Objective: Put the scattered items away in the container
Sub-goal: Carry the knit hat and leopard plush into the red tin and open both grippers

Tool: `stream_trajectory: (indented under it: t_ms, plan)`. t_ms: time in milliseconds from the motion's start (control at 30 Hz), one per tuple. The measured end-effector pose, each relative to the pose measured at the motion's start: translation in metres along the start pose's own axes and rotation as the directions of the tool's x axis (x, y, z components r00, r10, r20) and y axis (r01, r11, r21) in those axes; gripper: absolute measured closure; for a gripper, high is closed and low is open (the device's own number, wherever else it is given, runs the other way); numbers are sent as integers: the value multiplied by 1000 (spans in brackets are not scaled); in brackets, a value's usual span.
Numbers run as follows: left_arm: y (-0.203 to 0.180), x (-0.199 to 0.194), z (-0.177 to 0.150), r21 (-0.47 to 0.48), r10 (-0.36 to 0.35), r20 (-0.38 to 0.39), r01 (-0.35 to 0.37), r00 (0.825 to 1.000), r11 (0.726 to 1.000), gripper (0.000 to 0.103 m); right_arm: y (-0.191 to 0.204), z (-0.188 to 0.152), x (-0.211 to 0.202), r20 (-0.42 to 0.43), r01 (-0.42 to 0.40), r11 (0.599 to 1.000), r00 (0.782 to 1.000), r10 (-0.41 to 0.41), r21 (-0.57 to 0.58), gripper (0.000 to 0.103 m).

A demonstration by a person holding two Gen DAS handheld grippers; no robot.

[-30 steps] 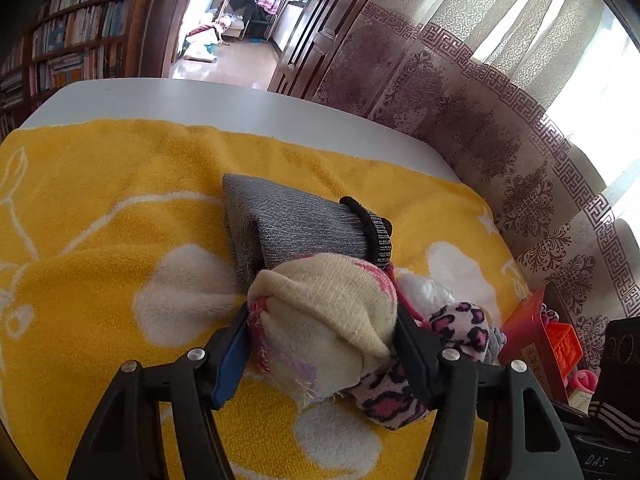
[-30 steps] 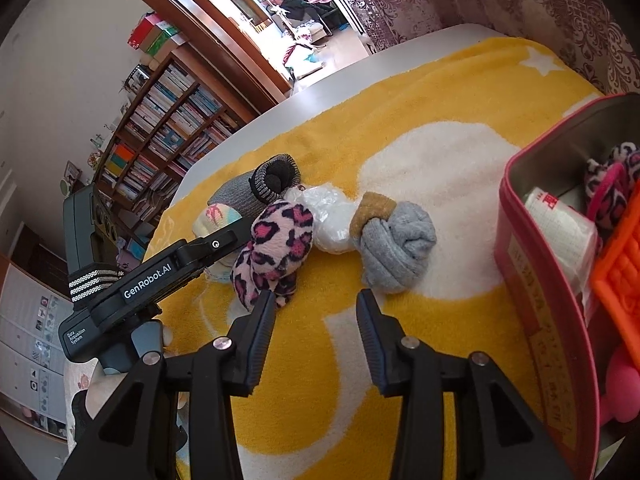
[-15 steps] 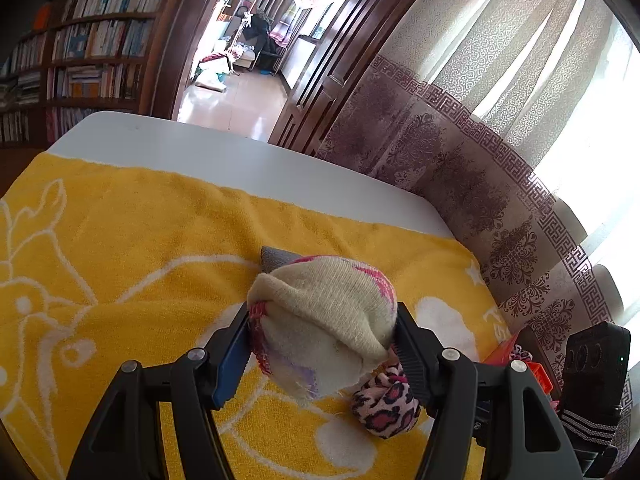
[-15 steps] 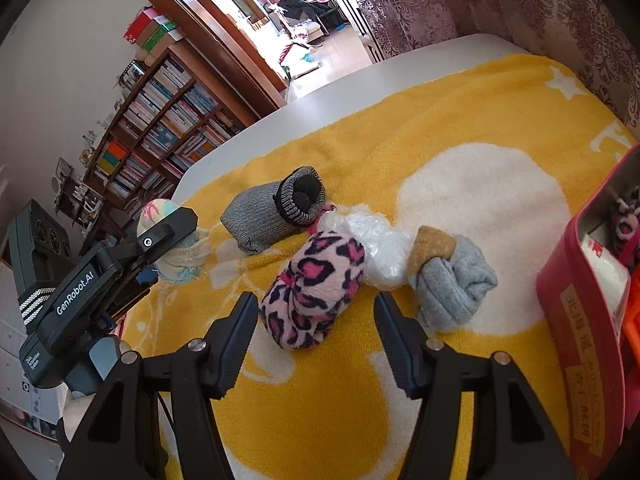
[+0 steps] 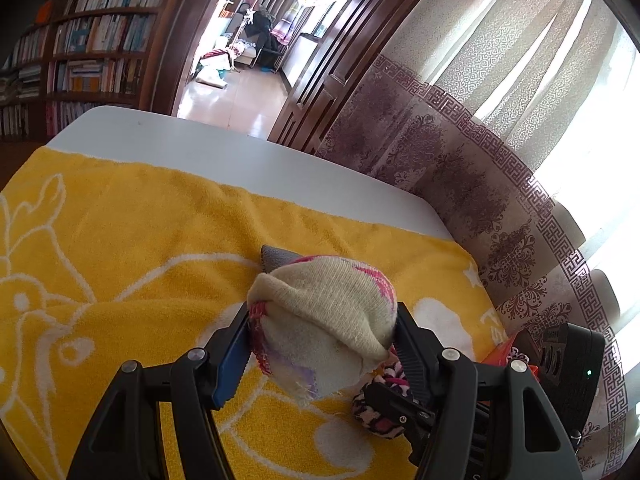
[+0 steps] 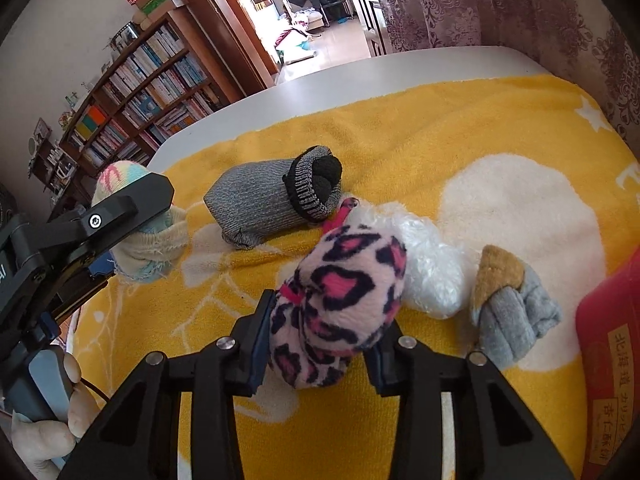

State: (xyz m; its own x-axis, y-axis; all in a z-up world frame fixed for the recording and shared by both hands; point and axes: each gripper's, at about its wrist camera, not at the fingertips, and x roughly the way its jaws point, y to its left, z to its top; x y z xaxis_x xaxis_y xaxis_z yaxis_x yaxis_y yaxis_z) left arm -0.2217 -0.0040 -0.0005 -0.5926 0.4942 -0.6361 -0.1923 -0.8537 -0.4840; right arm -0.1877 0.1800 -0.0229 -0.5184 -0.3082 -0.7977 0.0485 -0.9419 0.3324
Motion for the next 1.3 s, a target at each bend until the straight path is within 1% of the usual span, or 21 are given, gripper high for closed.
stream_trajectory:
  t_ms: [267, 467, 667, 800, 1067, 1300]
  plan:
    - [-7, -6, -2, 21, -11, 12, 11, 1000, 1000, 35, -13, -12, -53, 82, -23, 1000, 996, 21, 20, 61]
    - [-15, -6, -5, 42, -20, 9, 19, 1000, 999, 35, -32, -25, -95, 148, -10, 998, 989, 2, 57, 61]
    - [-28, -11, -6, 74, -33, 17, 32, 999, 997, 35, -54, -36, -142, 238, 29, 996, 970, -49, 88, 61]
    - [-40, -15, -8, 100, -47, 19, 44, 999, 994, 35, -73, -42, -164, 273, 51, 990, 958, -86, 133, 60]
    - [-62, -18, -16, 152, -74, 7, 72, 997, 986, 35, -111, -55, -193, 303, 94, 967, 939, -166, 238, 60]
    - [-77, -20, -23, 191, -88, -5, 88, 996, 978, 35, -137, -63, -212, 325, 119, 948, 921, -216, 294, 60]
